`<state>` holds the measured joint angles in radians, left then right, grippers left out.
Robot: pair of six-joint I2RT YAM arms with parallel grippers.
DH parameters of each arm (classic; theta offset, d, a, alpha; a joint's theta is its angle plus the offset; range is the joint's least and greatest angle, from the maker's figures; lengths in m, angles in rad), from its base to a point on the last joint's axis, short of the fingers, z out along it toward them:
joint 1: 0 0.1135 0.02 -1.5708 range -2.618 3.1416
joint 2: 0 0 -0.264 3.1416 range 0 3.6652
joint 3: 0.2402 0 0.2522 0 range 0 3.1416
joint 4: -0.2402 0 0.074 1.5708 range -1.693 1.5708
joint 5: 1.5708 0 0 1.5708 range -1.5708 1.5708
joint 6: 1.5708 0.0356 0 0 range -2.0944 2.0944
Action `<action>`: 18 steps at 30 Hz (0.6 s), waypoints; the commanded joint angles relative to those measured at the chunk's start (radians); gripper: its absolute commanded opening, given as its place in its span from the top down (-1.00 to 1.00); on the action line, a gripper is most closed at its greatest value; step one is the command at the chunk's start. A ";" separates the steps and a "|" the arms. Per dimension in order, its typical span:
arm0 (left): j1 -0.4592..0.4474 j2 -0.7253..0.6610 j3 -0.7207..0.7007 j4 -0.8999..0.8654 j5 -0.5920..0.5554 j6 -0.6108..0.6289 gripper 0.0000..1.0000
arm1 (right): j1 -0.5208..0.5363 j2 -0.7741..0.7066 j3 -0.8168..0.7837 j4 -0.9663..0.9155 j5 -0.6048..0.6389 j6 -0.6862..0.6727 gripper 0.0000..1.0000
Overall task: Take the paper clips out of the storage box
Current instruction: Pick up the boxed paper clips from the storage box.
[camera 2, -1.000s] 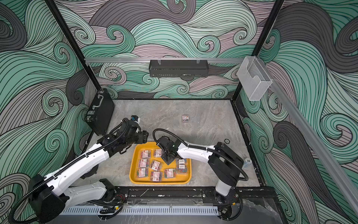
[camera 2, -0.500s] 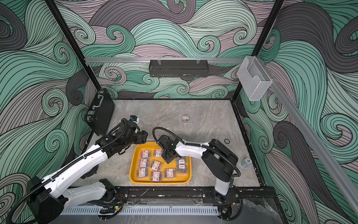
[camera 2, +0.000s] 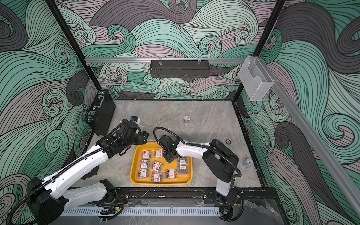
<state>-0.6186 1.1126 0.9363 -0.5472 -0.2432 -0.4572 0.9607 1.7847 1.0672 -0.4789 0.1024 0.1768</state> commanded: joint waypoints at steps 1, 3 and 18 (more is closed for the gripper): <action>-0.005 -0.008 0.004 -0.027 -0.016 0.002 -0.57 | -0.003 0.008 0.022 -0.057 -0.016 0.019 -0.09; -0.004 -0.004 0.008 -0.028 -0.014 0.003 -0.57 | -0.004 -0.002 0.031 -0.073 -0.016 0.021 -0.07; -0.005 0.017 0.023 -0.017 0.006 0.021 -0.57 | -0.005 -0.135 0.077 -0.134 -0.012 0.025 -0.04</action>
<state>-0.6186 1.1244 0.9363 -0.5465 -0.2413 -0.4545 0.9604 1.6852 1.1202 -0.5858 0.0933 0.1886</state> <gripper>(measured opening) 0.785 0.533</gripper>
